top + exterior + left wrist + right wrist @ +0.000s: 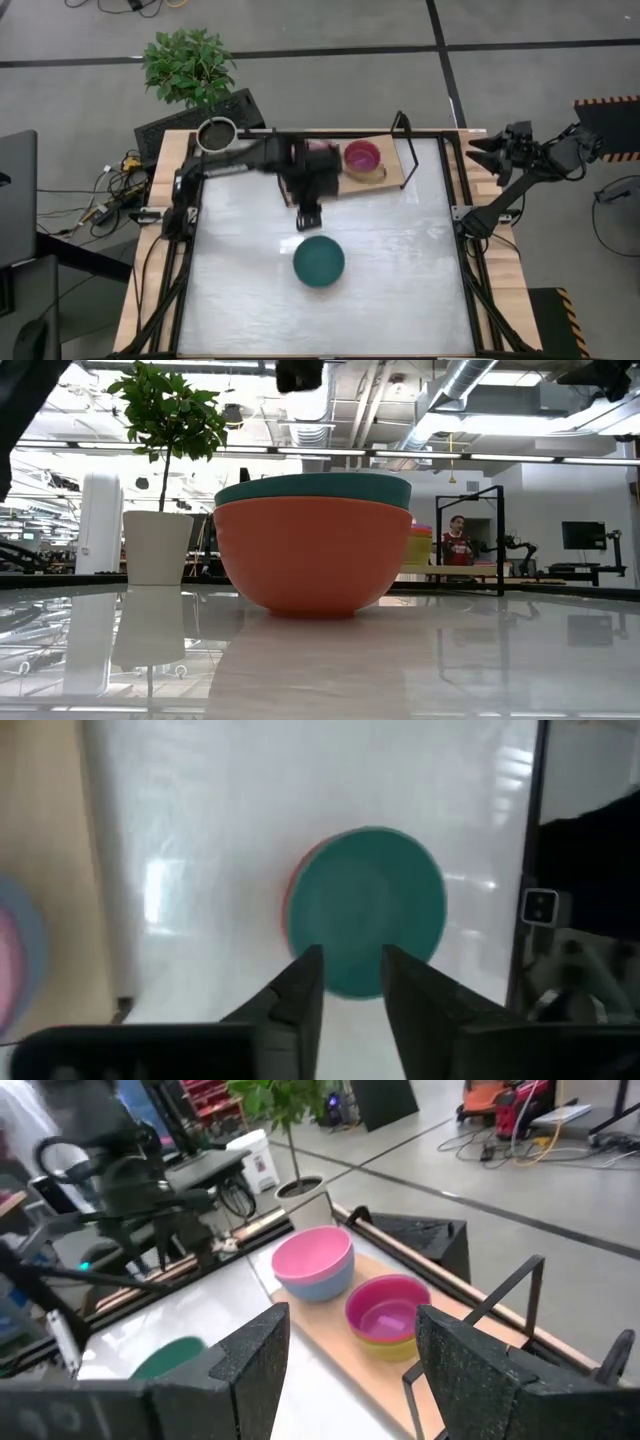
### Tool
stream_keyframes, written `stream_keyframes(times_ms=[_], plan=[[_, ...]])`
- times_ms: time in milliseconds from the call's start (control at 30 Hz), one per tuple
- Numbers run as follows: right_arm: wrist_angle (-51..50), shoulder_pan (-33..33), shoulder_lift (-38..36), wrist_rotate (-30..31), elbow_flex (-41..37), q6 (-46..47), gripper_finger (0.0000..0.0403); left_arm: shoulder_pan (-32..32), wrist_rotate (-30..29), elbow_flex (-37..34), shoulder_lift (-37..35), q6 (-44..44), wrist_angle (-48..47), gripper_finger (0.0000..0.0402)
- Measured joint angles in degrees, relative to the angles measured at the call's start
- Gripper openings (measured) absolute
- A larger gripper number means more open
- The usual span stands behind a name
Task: Place and stack bowls onto a shelf
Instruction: Stack the big green bowl on top of the big pink bowl on the shelf
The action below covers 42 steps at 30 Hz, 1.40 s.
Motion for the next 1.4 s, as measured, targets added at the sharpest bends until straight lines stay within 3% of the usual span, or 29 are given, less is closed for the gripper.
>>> stream_keyframes(times_ms=[233,433,933,1400], plan=[[-0.67,-0.01,0.00,-1.78,0.00,0.00,0.0242,-11.62,-14.85,0.00,0.26,-3.68,2.65,0.0146],[-0.67,0.00,0.00,-1.80,0.00,0.02,0.0242,-14.50,-21.30,-1.52,0.27,-5.60,6.73,0.0170],[-0.76,-0.01,0.02,-4.85,0.00,0.91,0.0242,-14.02,-21.78,-18.16,0.44,6.16,21.10,0.0171],[-0.91,0.00,0.02,-4.85,0.00,0.57,0.0242,-8.88,-19.33,-22.47,0.37,13.60,30.94,0.0171]])
